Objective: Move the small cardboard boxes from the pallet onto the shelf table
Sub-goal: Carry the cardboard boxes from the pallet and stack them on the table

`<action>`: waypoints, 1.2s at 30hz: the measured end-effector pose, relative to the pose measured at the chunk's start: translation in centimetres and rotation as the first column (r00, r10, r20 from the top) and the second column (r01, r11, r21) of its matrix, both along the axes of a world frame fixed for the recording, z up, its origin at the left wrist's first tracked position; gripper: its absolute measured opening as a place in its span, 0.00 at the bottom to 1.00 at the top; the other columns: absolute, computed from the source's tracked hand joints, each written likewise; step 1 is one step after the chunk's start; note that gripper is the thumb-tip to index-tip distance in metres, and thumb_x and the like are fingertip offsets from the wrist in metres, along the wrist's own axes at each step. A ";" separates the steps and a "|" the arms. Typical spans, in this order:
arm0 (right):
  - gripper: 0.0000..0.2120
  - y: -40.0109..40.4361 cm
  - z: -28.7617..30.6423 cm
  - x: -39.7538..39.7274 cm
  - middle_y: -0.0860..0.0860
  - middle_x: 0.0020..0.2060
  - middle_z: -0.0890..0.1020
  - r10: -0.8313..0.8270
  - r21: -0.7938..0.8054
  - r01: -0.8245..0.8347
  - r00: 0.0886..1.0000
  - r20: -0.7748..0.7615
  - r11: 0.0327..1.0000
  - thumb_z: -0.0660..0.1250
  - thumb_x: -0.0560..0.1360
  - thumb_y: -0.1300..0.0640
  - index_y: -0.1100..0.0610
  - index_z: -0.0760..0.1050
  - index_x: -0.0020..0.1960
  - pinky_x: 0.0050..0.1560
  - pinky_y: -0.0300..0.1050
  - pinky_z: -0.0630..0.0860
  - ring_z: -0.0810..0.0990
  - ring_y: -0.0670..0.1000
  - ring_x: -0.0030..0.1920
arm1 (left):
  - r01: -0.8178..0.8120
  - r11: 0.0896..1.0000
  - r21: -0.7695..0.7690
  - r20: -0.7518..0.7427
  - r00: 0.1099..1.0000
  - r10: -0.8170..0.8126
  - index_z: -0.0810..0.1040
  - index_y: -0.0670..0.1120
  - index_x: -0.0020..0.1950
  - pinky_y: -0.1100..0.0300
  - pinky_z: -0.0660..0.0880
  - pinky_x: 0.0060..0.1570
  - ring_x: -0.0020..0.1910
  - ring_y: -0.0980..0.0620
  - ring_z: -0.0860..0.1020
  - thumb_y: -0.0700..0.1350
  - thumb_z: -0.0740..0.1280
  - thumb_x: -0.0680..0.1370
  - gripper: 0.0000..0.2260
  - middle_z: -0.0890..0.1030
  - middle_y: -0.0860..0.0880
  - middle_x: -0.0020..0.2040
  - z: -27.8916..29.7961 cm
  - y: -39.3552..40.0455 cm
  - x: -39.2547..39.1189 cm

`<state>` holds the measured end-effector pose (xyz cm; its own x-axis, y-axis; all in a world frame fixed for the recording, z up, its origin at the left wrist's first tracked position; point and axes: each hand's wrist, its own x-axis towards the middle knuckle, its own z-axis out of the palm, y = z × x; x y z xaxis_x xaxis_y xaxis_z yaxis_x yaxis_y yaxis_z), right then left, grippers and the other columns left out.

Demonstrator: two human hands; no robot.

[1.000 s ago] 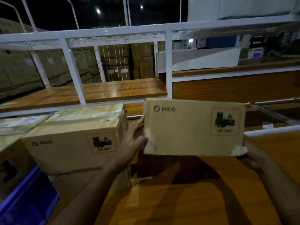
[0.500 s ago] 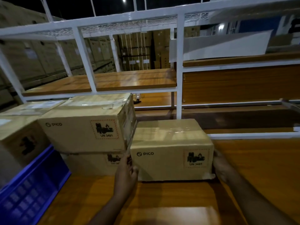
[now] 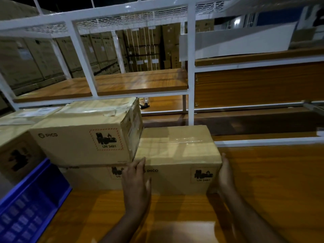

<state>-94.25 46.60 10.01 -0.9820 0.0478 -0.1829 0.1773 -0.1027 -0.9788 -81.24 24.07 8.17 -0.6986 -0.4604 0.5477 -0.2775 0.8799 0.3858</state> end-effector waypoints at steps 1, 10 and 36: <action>0.25 -0.3 -0.2 0.0 0.56 0.41 0.85 -0.006 0.037 0.007 1.000 -0.029 0.999 0.49 0.83 0.38 0.53 0.79 0.51 0.38 0.47 0.75 0.84 0.55 0.42 | 0.019 0.999 -0.039 0.012 1.000 -0.019 0.73 0.48 0.73 0.45 0.73 0.66 0.68 0.45 0.69 0.40 0.77 0.72 0.30 0.73 0.49 0.68 0.0 0.0 -0.3; 0.17 -1.9 1.4 -1.5 0.53 0.65 0.78 0.173 0.672 0.344 0.798 -0.578 0.656 0.64 0.80 0.61 0.55 0.74 0.68 0.70 0.56 0.70 0.74 0.54 0.68 | 0.146 0.950 -0.275 0.137 0.984 -0.112 0.74 0.48 0.74 0.45 0.72 0.65 0.67 0.48 0.69 0.49 0.70 0.75 0.26 0.78 0.49 0.68 1.0 -0.9 -2.4; 0.24 -4.6 4.0 -1.4 0.51 0.78 0.63 0.618 0.978 0.130 0.758 -0.206 0.166 0.50 0.85 0.48 0.55 0.61 0.78 0.79 0.53 0.51 0.58 0.50 0.79 | 0.327 0.929 -0.173 0.509 0.837 -0.201 0.54 0.49 0.83 0.50 0.45 0.81 0.82 0.53 0.51 0.65 0.46 0.83 0.32 0.55 0.49 0.83 4.2 -0.5 -5.8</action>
